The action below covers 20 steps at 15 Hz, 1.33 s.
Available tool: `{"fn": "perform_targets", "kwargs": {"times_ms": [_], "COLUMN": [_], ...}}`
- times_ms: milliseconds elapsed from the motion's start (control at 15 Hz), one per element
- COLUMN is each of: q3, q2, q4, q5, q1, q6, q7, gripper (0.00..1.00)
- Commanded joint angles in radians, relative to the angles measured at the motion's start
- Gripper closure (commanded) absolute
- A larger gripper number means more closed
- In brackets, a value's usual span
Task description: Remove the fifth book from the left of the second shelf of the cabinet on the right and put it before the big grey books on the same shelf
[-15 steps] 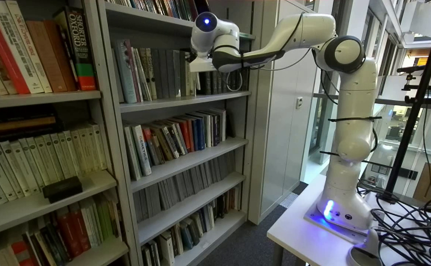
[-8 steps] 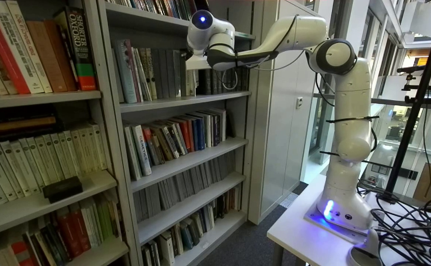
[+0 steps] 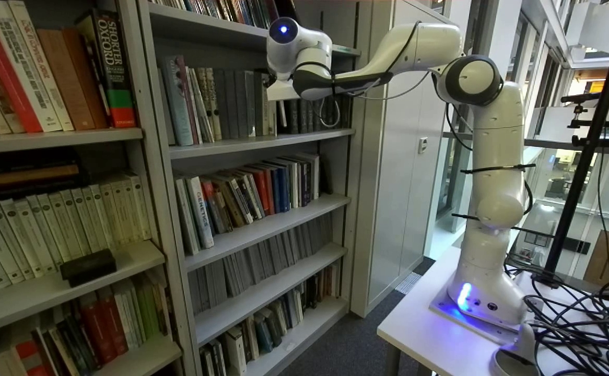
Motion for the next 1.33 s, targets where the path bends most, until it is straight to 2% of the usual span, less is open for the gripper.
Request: {"fn": "perform_targets", "kwargs": {"times_ms": [0, 867, 1267], "q3": [-0.020, -0.031, -0.051], "q2": [-0.012, 0.055, 0.089], "q4": [0.015, 0.036, 0.070], "q5": [-0.004, 0.093, 0.095], "q1": [0.009, 0.001, -0.002], "q6": [-0.043, 0.008, -0.004], "q7": [-0.038, -0.032, -0.042], "gripper": [0.97, 0.97, 0.97]}}
